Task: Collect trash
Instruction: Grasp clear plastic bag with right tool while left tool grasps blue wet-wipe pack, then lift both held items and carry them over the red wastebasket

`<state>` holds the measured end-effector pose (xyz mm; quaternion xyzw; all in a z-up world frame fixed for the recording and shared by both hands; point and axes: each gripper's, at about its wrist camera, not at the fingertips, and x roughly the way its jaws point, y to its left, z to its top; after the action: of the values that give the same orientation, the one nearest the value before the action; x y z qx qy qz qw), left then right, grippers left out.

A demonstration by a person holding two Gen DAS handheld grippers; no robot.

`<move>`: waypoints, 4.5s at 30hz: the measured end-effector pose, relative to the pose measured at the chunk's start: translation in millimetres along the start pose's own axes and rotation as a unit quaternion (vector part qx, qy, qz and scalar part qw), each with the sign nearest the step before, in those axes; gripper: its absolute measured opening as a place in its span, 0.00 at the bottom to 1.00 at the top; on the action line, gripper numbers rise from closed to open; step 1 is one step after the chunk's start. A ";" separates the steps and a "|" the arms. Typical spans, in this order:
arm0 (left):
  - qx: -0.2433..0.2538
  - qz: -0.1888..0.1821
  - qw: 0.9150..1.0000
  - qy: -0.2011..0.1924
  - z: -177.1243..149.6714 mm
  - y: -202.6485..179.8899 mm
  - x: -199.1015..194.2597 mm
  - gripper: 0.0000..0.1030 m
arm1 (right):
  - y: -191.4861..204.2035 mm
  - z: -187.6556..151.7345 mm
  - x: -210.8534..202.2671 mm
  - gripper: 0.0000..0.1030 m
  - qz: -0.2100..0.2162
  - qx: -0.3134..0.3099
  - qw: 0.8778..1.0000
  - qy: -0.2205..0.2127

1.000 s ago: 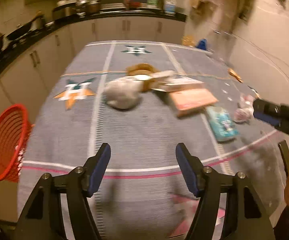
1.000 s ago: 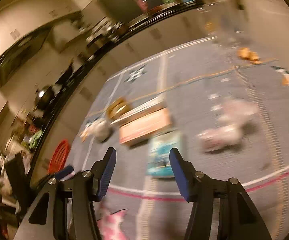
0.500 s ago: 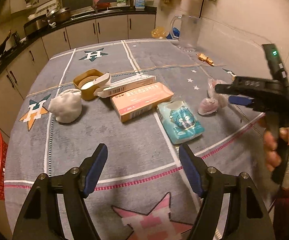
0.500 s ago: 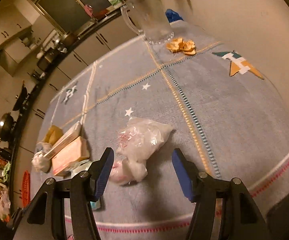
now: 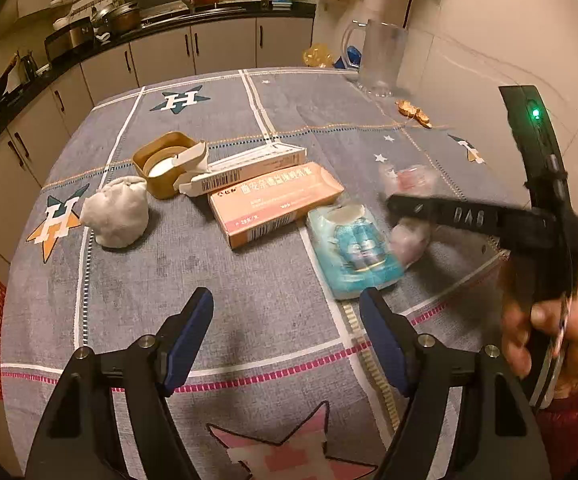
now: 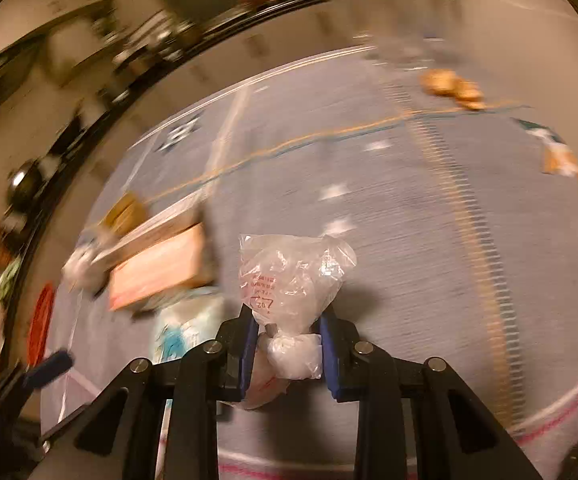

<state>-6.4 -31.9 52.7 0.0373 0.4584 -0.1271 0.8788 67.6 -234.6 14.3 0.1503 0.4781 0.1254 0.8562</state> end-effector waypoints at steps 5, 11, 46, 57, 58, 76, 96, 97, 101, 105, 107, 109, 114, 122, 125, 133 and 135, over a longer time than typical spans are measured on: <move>-0.008 -0.003 1.000 0.006 1.0 1.4 2.8 0.73 | 15.4 -3.5 1.2 0.29 0.074 -0.024 0.997 0.004; 0.024 -0.007 0.999 0.025 5.3 -12.3 19.6 0.75 | -0.5 0.3 -26.0 0.29 0.013 -0.007 0.998 -0.069; 0.042 0.005 0.998 -0.037 -3.7 -15.7 17.8 0.28 | 19.7 -11.7 -29.1 0.29 0.041 -0.063 0.993 -0.092; 0.009 0.035 0.998 -0.052 -10.9 13.3 0.5 0.29 | 41.4 -21.0 -27.7 0.29 0.028 -0.105 0.990 -0.086; 0.009 0.039 0.998 -0.054 -13.2 14.7 -2.0 0.30 | 44.7 -23.2 -28.7 0.29 0.027 -0.109 0.990 -0.084; -0.010 0.049 0.996 -0.072 -24.1 40.2 -22.1 0.30 | 98.5 -55.8 -30.4 0.29 0.056 -0.143 0.986 -0.059; -0.027 0.056 0.995 -0.083 -31.2 58.6 -30.6 0.31 | 116.5 -62.4 -26.4 0.29 0.058 -0.152 0.986 -0.047; -0.029 0.056 0.995 -0.082 -31.6 59.4 -30.7 0.31 | 116.9 -62.4 -26.0 0.29 0.059 -0.152 0.986 -0.046; -0.033 0.056 0.995 -0.082 -33.5 63.0 -30.8 0.31 | 118.8 -62.3 -24.3 0.30 0.059 -0.153 0.985 -0.044; -0.036 0.056 0.994 -0.083 -35.2 66.9 -31.1 0.31 | 121.3 -62.4 -23.2 0.29 0.059 -0.155 0.985 -0.042; -0.038 0.055 0.994 -0.084 -36.1 68.8 -31.9 0.31 | 122.9 -62.4 -22.8 0.29 0.058 -0.157 0.985 -0.041; -0.040 0.055 0.994 -0.085 -37.4 71.0 -32.8 0.31 | 124.7 -62.4 -21.8 0.29 0.060 -0.158 0.985 -0.039; -0.045 0.055 0.994 -0.086 -38.1 75.4 -33.3 0.32 | 129.5 -63.4 -19.3 0.29 0.061 -0.161 0.984 -0.035; -0.055 0.055 0.993 -0.088 -42.8 84.2 -37.0 0.32 | 141.4 -61.8 -14.5 0.29 0.063 -0.172 0.983 -0.030; -0.060 0.057 0.992 -0.090 -43.5 90.1 -38.6 0.32 | 146.7 -61.8 -12.9 0.30 0.063 -0.177 0.982 -0.028; -0.076 0.060 0.991 -0.096 -47.5 106.6 -44.4 0.32 | 162.8 -60.5 -7.4 0.29 0.067 -0.191 0.979 -0.021; -0.081 0.063 0.990 -0.098 -48.7 111.8 -46.1 0.32 | 168.7 -59.5 -5.8 0.30 0.069 -0.195 0.978 -0.020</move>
<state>-41.7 93.6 56.5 -0.0177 0.3755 -0.0373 0.9259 1.7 -72.7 52.9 0.0158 0.4162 0.2716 0.8676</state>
